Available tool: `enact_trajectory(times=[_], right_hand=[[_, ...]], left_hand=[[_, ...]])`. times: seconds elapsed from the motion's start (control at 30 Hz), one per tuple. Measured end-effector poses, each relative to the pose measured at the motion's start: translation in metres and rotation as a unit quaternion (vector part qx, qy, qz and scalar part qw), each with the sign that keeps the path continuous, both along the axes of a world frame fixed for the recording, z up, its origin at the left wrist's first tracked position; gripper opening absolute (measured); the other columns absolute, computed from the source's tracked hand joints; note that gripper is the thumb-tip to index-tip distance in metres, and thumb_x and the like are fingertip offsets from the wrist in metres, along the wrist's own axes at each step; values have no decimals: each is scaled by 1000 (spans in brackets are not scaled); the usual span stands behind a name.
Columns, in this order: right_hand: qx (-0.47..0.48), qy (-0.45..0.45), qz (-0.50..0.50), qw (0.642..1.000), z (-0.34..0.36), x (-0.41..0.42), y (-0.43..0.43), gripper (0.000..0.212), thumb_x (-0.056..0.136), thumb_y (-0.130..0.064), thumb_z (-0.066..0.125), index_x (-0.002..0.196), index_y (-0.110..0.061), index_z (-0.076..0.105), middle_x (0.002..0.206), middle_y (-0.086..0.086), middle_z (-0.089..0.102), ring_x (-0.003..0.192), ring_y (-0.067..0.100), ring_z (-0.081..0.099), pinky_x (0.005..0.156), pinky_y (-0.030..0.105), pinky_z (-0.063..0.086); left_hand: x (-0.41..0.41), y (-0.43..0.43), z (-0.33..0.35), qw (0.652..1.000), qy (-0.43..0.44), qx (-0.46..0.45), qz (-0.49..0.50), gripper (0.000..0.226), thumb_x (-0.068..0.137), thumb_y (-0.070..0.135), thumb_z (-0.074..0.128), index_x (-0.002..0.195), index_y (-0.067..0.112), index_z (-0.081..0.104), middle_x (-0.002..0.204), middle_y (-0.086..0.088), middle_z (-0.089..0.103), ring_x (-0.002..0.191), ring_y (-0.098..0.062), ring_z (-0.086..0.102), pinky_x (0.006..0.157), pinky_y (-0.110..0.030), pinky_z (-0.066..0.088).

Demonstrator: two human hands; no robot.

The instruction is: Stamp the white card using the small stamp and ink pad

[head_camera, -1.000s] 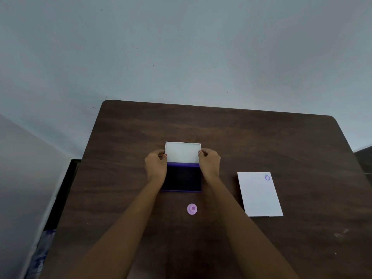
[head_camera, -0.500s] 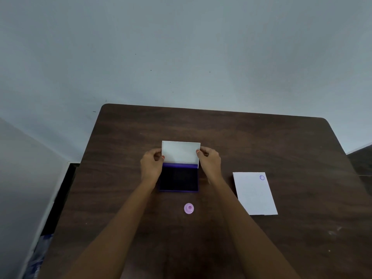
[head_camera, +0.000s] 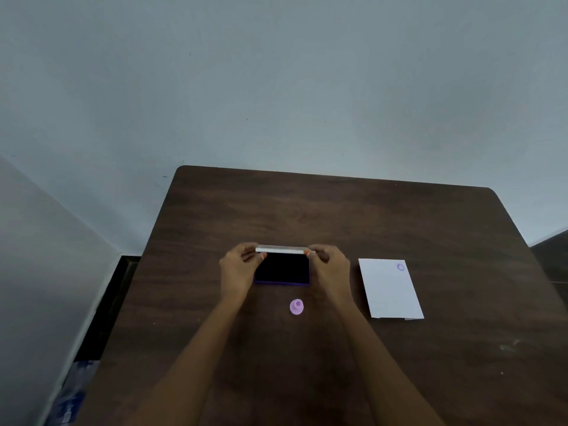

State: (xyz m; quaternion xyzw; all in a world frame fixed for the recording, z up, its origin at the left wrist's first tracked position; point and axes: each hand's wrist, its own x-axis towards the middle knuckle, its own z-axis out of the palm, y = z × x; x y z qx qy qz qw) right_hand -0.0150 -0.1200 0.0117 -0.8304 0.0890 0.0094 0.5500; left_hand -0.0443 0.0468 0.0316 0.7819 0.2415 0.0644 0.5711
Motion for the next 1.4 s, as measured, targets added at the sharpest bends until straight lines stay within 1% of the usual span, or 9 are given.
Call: enact_trajectory(times=[0.23, 0.77, 0.93, 1.07, 1.13, 1.2, 1.27, 1.33, 1.4], right_hand=[[-39, -24, 23, 999, -10, -20, -2, 15, 74, -1, 69, 89, -4, 70, 96, 13, 67, 77, 12, 61, 67, 0, 44], [-191, -90, 97, 973, -41, -36, -3, 17, 79, 3, 63, 96, 3, 67, 103, 19, 64, 96, 28, 60, 87, 35, 49], [-248, -113, 125, 954, -45, -37, -5, 13, 79, 2, 65, 91, 4, 67, 100, 21, 63, 92, 30, 61, 83, 22, 40], [-295, -165, 153, 929, -40, -38, -10, 10, 76, -5, 70, 85, -1, 68, 94, 16, 65, 86, 23, 60, 75, 22, 46], [-304, -147, 146, 930, -33, -33, -10, 9, 81, -12, 66, 82, -3, 67, 92, 14, 63, 82, 23, 58, 70, 31, 52], [-306, -138, 135, 932, -25, -27, -7, 11, 84, -15, 62, 84, -4, 65, 93, 13, 62, 82, 24, 57, 70, 36, 51], [-329, -159, 123, 923, -17, -22, -1, 16, 83, -16, 63, 97, -8, 65, 101, 12, 66, 92, 27, 62, 79, 38, 51], [-402, -206, 106, 886, -9, -15, 7, 33, 81, -19, 64, 112, -10, 60, 112, 11, 67, 106, 29, 63, 90, 45, 50], [-466, -227, 106, 849, 3, -8, 17, 42, 87, -28, 47, 124, -9, 52, 126, 10, 61, 119, 26, 55, 97, 50, 43]], left_hand=[[-15, 2, -12, 997, 32, 56, -29, 24, 79, 3, 66, 102, 0, 63, 107, -17, 68, 88, -12, 60, 80, -21, 45], [-23, -1, -42, 976, 58, 179, -108, 21, 85, 8, 59, 106, 8, 61, 111, -11, 65, 100, -21, 60, 84, -28, 45], [-24, 0, -45, 956, 51, 243, -159, 16, 90, 10, 50, 100, 5, 61, 107, -14, 60, 93, -26, 59, 77, -35, 47], [-28, -2, -47, 939, 39, 298, -167, 23, 92, 23, 47, 104, 8, 59, 109, -9, 57, 97, -21, 55, 77, -35, 48], [-27, -3, -46, 931, 14, 329, -160, 26, 92, 28, 47, 105, 9, 60, 113, -9, 58, 100, -20, 54, 81, -33, 47], [-22, -5, -43, 916, -5, 370, -156, 31, 92, 27, 47, 115, 7, 56, 127, -12, 54, 115, -25, 49, 97, -36, 41], [-13, -9, -38, 909, -20, 384, -162, 43, 93, 27, 44, 132, 8, 39, 144, -14, 38, 134, -27, 32, 113, -38, 22], [0, -17, -31, 895, -45, 408, -174, 55, 95, 30, 39, 141, 10, 17, 153, -10, 17, 142, -23, 11, 114, -35, 3], [11, -30, -15, 876, -71, 438, -186, 60, 94, 29, 41, 141, 8, 11, 153, -12, 13, 141, -26, 9, 113, -38, 1]])
